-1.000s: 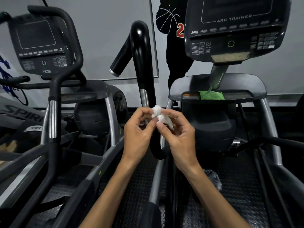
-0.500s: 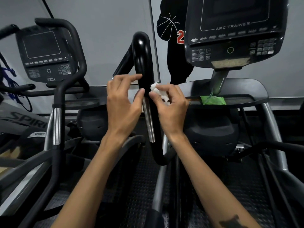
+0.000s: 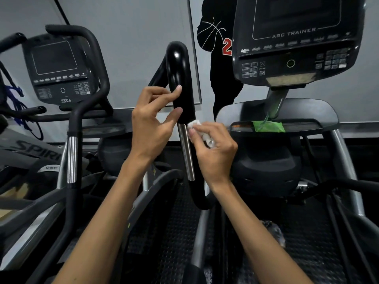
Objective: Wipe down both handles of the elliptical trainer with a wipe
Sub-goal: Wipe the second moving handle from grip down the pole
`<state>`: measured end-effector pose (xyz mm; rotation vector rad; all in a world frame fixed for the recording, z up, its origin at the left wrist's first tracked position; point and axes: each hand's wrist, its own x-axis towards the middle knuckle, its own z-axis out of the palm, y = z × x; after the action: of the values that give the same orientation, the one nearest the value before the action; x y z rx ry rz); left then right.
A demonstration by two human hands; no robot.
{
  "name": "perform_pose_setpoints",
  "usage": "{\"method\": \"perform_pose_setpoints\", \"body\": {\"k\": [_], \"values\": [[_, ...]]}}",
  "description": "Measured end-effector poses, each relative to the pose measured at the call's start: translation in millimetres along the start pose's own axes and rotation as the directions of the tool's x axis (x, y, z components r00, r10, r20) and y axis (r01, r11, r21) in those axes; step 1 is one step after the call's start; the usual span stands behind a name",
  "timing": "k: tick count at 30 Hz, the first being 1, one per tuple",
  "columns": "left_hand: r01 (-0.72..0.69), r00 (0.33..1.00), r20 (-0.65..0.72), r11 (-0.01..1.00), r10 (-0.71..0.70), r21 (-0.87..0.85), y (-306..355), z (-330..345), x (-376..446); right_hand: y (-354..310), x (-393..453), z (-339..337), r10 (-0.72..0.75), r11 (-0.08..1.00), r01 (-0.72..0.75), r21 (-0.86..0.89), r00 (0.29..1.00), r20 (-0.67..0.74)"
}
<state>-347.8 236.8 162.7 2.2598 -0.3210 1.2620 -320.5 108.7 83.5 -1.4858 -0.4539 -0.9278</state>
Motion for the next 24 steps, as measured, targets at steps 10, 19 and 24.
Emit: {"method": "perform_pose_setpoints", "body": {"k": [10,19,24], "values": [[0.058,0.994,-0.081,0.987,-0.071,-0.15,-1.2,9.5,-0.3,7.3,-4.6,1.4,0.022,0.999,-0.021,0.034,1.0,-0.02],[0.198,0.97,-0.069,0.927,-0.231,-0.317,2.7,15.3,-3.9,-1.5,-4.4,2.9,0.004,1.0,-0.004,-0.006,1.0,-0.01],[0.413,0.901,0.096,0.768,-0.423,-0.49,-2.2,22.6,0.2,0.9,17.1,5.0,0.095,0.991,-0.091,0.095,0.994,-0.045]]}}
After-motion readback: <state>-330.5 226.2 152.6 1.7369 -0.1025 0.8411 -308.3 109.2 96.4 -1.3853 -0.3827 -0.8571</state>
